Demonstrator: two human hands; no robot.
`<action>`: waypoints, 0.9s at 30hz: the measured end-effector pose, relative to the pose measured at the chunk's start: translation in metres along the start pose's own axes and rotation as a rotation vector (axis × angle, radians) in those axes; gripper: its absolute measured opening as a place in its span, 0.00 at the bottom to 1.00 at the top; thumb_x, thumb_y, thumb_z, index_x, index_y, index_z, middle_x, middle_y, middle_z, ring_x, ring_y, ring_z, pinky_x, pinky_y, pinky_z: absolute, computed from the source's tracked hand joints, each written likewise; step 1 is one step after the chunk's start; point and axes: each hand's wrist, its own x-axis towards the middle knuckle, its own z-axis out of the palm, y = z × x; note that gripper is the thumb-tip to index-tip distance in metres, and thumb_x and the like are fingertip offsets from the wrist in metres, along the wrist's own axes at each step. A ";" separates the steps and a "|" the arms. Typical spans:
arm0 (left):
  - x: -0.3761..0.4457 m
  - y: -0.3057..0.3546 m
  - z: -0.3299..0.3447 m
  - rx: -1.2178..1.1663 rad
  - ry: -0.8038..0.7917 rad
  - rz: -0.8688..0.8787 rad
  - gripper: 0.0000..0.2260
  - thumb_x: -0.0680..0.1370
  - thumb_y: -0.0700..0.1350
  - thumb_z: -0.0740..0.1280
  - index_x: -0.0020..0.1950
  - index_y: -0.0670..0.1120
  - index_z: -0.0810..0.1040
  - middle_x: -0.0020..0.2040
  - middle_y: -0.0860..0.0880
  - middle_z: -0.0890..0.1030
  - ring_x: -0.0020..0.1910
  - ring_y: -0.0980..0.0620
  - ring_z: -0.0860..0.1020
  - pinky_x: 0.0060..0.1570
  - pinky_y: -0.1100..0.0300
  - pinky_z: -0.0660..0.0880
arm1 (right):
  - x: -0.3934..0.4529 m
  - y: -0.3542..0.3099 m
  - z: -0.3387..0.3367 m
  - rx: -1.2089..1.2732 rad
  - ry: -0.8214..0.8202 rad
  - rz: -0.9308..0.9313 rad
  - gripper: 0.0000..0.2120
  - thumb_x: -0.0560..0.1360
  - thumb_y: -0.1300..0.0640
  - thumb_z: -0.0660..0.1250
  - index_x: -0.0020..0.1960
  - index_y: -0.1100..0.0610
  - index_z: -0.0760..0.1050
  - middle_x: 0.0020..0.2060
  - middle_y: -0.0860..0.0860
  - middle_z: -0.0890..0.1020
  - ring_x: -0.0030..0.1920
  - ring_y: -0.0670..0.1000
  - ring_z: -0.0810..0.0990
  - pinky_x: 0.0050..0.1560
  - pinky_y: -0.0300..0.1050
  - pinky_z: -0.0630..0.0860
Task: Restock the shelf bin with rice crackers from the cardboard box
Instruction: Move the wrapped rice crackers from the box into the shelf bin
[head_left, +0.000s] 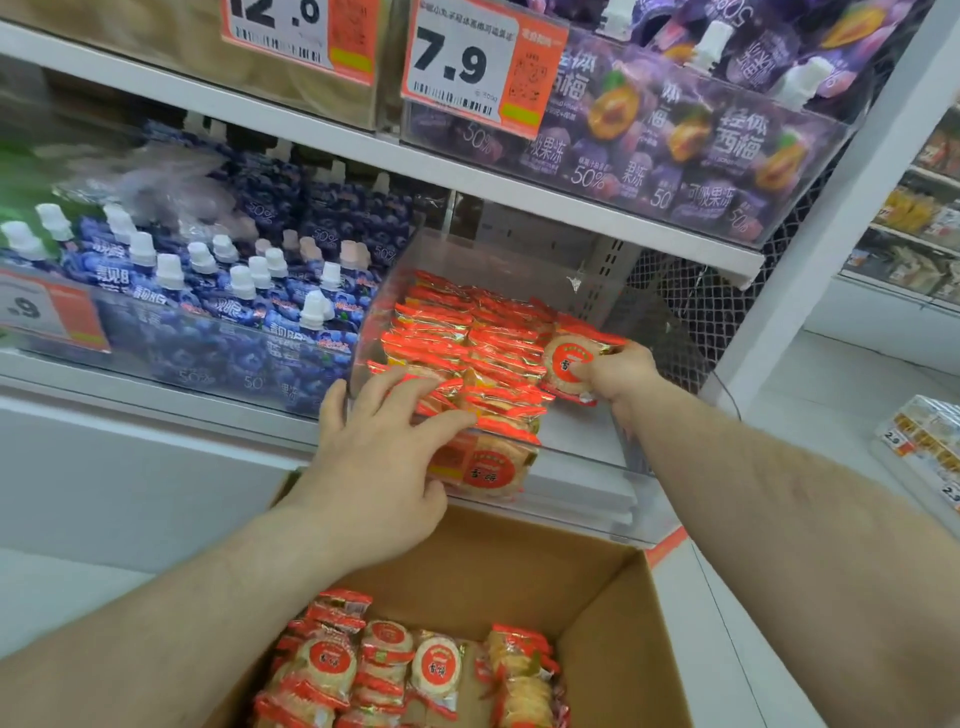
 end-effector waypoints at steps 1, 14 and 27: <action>0.000 -0.001 0.002 -0.025 0.016 -0.003 0.26 0.67 0.49 0.65 0.66 0.61 0.71 0.72 0.50 0.67 0.73 0.48 0.53 0.69 0.32 0.49 | 0.011 0.003 0.005 -0.032 -0.057 0.013 0.20 0.63 0.62 0.80 0.52 0.61 0.77 0.45 0.53 0.83 0.46 0.54 0.83 0.54 0.53 0.80; 0.002 -0.002 0.012 -0.108 0.117 -0.037 0.22 0.65 0.48 0.65 0.58 0.61 0.74 0.66 0.50 0.74 0.70 0.47 0.59 0.69 0.35 0.51 | 0.018 0.004 0.027 -0.148 -0.005 0.034 0.20 0.68 0.59 0.78 0.56 0.63 0.76 0.49 0.54 0.82 0.51 0.55 0.80 0.51 0.48 0.78; 0.001 0.003 0.002 -0.084 0.020 -0.069 0.22 0.72 0.50 0.65 0.65 0.65 0.71 0.73 0.55 0.64 0.75 0.50 0.49 0.72 0.39 0.39 | 0.006 0.000 0.014 0.013 -0.214 0.054 0.19 0.66 0.70 0.74 0.54 0.62 0.74 0.49 0.57 0.83 0.52 0.57 0.82 0.58 0.57 0.78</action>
